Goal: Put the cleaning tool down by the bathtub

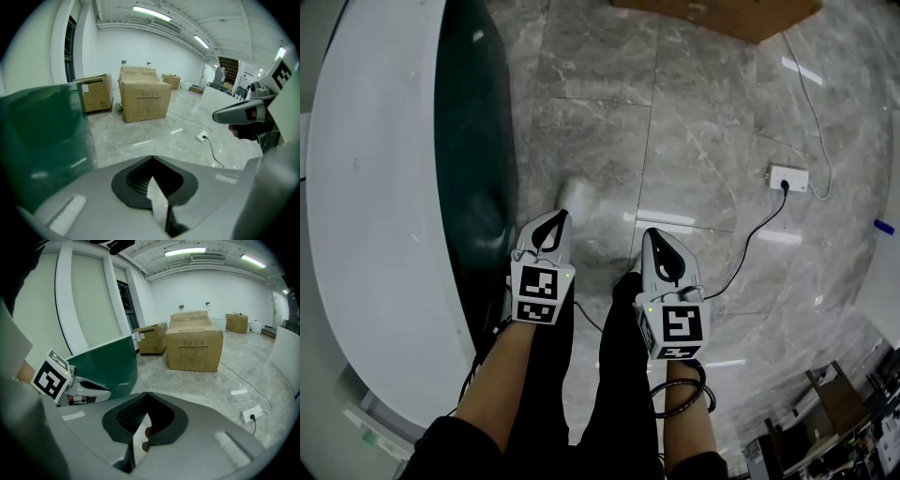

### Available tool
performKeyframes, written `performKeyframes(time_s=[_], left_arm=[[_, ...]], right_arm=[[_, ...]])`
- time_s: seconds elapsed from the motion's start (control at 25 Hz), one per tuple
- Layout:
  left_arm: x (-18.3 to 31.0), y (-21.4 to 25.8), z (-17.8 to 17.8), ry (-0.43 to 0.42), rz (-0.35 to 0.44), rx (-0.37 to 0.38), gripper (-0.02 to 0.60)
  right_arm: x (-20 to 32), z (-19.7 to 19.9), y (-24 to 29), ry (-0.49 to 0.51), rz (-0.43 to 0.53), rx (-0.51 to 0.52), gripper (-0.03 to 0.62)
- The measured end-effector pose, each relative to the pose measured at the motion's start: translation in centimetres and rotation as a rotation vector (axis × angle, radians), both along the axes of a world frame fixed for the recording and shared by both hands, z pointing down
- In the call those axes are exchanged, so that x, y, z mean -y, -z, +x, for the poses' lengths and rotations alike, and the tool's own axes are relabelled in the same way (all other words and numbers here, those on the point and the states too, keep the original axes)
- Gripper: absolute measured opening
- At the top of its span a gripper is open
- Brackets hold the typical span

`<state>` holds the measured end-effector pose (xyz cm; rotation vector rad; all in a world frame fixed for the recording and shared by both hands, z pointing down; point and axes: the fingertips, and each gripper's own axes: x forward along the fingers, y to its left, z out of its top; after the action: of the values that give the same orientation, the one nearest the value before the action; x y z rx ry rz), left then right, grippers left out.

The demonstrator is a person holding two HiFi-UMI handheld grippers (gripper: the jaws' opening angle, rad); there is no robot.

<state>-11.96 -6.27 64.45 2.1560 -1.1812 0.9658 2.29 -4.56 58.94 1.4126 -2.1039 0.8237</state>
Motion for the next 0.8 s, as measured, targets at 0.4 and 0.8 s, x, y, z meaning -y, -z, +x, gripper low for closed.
performKeyframes(time_s=[0.4,0.8], left_arm=[[1.0,8.3,0.5,0.026,0.09,-0.03,0.0],[2.0,15.4,1.1,0.057,0.161,-0.036,0.0]], right_arm=[[0.8,0.4,6.8,-0.034,0.067,0.023,0.025],[1.8,2.9,13.0,-0.06,0.126,0.014,0.025]])
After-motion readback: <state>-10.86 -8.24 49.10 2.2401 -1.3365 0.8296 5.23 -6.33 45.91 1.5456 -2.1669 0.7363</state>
